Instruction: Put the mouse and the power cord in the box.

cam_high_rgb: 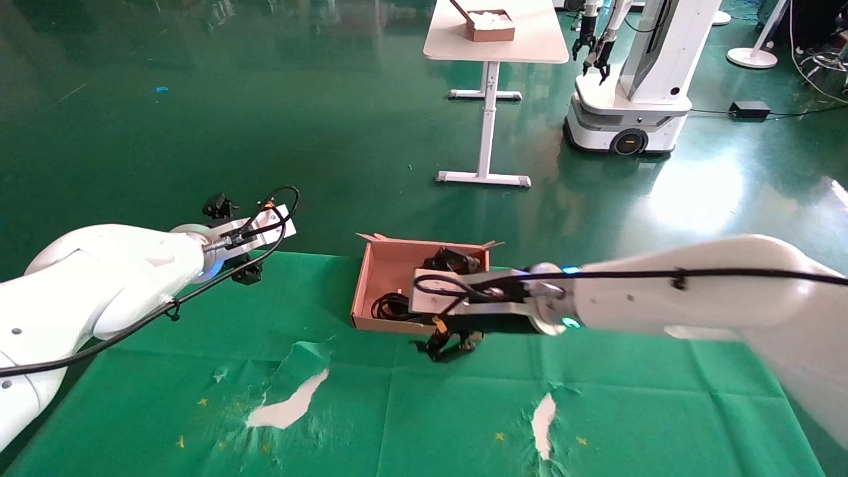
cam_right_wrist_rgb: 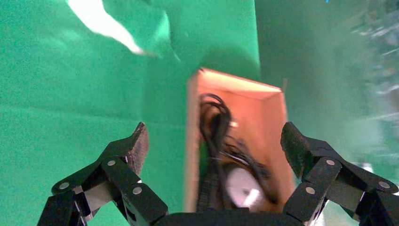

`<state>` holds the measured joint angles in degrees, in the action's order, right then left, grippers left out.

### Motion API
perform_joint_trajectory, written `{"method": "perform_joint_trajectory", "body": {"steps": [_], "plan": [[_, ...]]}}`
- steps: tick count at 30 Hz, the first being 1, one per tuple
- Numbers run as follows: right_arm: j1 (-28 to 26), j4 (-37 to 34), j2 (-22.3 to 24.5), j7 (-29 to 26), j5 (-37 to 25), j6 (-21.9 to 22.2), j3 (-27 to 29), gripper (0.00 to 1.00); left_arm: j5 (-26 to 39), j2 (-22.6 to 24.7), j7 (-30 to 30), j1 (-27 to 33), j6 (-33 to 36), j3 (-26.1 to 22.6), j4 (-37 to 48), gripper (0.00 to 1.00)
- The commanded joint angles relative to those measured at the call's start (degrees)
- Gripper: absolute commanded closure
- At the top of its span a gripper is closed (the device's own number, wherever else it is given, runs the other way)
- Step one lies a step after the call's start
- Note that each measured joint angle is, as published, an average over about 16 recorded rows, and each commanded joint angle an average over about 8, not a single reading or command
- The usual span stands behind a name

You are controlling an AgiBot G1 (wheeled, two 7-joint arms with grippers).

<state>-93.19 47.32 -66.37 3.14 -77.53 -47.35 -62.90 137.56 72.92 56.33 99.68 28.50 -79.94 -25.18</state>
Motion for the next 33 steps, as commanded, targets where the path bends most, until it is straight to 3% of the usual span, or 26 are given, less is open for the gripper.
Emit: {"method": "perform_joint_trajectory", "body": {"steps": [1,22,33], "plan": [[1.5,1.2,1.5,-0.7,1.7,-1.8,2.2,0.00,0.0,0.0,0.0,0.0,0.0,0.0,0.0,0.00],[16.9,14.1,16.8,-7.4,19.1,-20.5,25.1,0.00,-0.5,-0.2,-0.2,-0.2,0.3,0.4,-0.3,0.00],[25.0,20.8,24.8,-11.0,28.2,-30.3,37.1,0.00,-14.9,-5.9,-7.1,-6.0,8.9,10.0,-7.5,0.00]]}}
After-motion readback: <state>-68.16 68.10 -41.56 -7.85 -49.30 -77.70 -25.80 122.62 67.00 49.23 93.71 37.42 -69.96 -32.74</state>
